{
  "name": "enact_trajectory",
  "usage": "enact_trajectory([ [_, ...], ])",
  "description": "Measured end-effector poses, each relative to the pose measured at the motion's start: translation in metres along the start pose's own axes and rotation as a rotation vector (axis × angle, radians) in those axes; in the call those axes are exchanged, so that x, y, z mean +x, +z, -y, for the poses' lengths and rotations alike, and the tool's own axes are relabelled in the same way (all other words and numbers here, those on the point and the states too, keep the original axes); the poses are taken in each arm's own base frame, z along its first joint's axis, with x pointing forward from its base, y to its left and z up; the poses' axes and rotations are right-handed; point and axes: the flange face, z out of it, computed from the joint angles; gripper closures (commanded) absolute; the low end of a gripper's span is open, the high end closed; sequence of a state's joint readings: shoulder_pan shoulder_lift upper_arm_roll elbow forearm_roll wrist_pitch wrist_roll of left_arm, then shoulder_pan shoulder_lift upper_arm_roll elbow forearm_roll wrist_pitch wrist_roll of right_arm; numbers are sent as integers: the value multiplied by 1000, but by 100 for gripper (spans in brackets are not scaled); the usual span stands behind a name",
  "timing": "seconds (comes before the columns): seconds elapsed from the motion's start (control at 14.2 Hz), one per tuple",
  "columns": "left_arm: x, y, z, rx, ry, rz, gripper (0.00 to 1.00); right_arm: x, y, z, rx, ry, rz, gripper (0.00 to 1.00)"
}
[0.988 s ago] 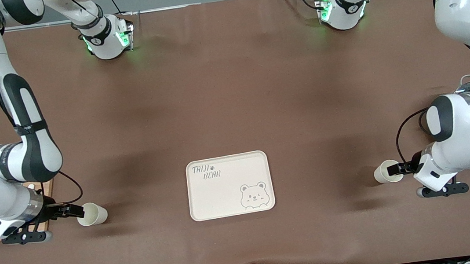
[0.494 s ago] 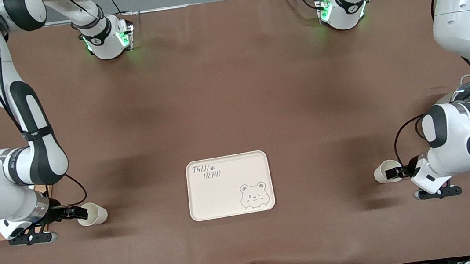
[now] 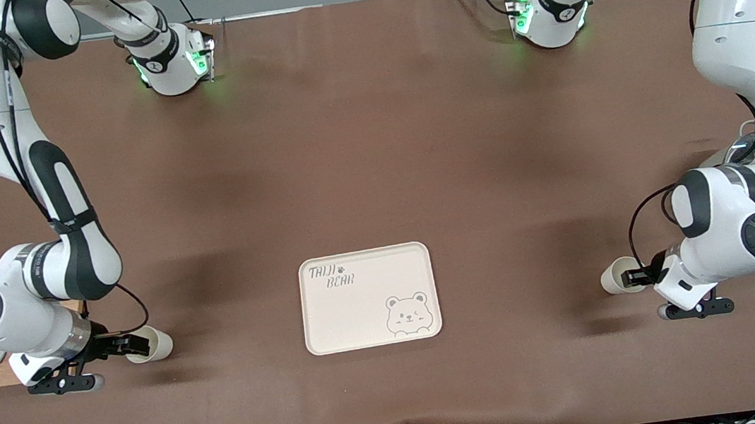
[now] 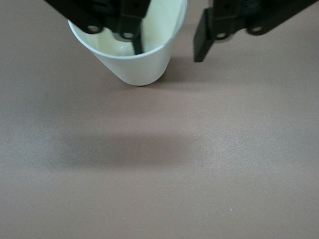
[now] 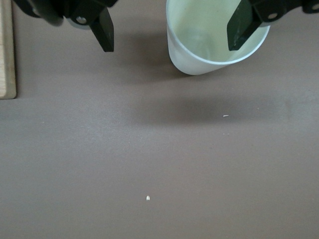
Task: Place white IKEA cup upright on tray with both arms
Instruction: 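Carry the cup with the left gripper toward the tray while the right gripper lifts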
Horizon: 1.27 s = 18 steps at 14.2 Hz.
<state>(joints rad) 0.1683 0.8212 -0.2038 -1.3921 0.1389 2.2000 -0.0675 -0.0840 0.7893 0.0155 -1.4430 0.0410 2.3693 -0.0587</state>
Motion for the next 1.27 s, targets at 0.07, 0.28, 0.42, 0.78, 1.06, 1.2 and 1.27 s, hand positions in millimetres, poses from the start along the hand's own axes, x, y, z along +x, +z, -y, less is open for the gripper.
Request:
enact_trajectory([
  [0.07, 0, 0, 0, 0, 0, 0, 100, 0, 4, 0, 0, 0, -2, 0],
  [0.28, 1, -2, 0, 0, 0, -4, 100, -1, 9, -1, 0, 1, 1, 0],
  [0.42, 1, -2, 0, 0, 0, -5, 100, -2, 9, -1, -1, 0, 2, 0],
  [0.78, 2, -4, -4, -2, 56, -11, 100, -3, 15, 1, 0, -6, 9, 59],
  [1.06, 4, -11, -34, -15, 51, -28, 100, -4, 18, 3, 1, -10, 14, 97],
  [1.2, 3, -14, -69, -21, 21, -33, 100, -4, 19, 4, 1, -12, 14, 100],
  [1.27, 1, -14, -89, -22, 3, -33, 100, -4, 18, 4, 2, -13, 13, 100],
])
